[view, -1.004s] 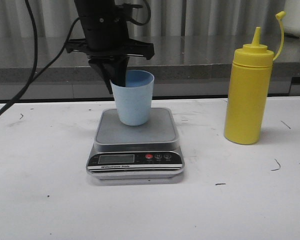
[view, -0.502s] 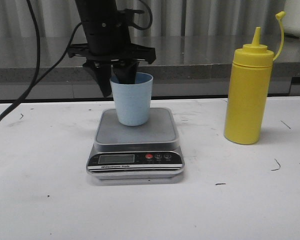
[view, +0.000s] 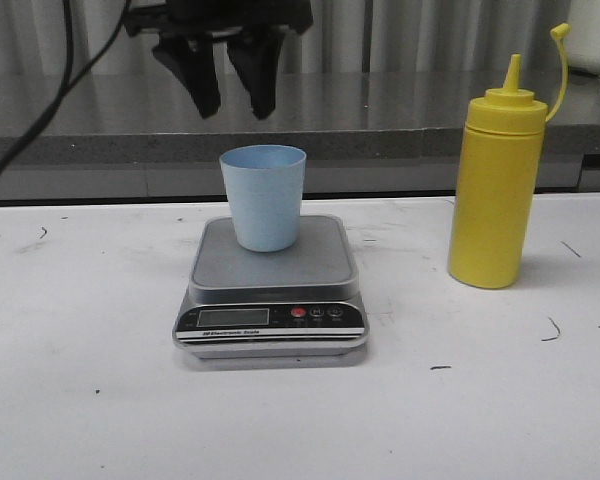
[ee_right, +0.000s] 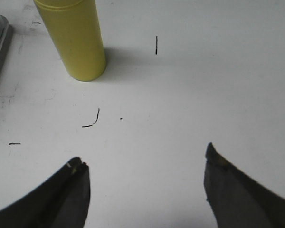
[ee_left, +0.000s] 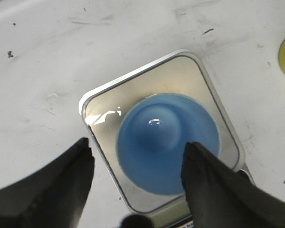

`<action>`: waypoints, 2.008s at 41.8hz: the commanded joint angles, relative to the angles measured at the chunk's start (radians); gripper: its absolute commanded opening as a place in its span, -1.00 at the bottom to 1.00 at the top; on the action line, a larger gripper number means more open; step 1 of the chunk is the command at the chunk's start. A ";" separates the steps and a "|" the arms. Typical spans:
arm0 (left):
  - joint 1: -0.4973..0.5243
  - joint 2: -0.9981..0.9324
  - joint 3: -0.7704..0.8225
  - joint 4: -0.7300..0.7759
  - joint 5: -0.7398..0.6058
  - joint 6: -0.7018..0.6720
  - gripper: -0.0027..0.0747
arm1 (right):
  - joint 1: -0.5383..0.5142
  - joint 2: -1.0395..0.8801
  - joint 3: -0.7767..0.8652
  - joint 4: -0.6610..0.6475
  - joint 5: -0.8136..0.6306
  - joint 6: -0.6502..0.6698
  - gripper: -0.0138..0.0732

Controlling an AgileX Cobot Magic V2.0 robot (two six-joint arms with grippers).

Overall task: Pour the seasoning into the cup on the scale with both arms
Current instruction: 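Lower the cup onto the scale, open the left gripper, and lift away, then move the right gripper to the yellow squeeze bottle and grasp it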

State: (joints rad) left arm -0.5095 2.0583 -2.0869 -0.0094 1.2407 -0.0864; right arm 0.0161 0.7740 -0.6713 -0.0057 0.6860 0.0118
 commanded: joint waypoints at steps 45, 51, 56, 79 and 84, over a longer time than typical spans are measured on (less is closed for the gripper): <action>-0.006 -1.150 1.103 0.065 -0.300 -0.004 0.12 | -0.004 0.000 -0.026 -0.013 -0.058 -0.012 0.53; -0.006 -1.200 1.135 0.070 -0.294 -0.004 0.12 | -0.004 0.000 -0.026 -0.013 -0.058 -0.012 0.53; -0.006 -1.214 1.135 0.081 -0.293 -0.004 0.12 | -0.004 0.000 -0.026 -0.013 -0.059 -0.012 0.53; -0.006 -1.204 1.135 0.084 -0.280 -0.004 0.12 | 0.078 0.066 -0.079 0.027 -0.234 -0.044 0.84; -0.006 -1.204 1.135 0.084 -0.280 -0.004 0.12 | 0.110 0.109 -0.079 0.033 -0.257 -0.044 0.80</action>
State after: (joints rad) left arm -0.5095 0.8553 -0.9277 0.0704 1.0124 -0.0864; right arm 0.1082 0.8600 -0.7160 0.0167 0.5152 -0.0206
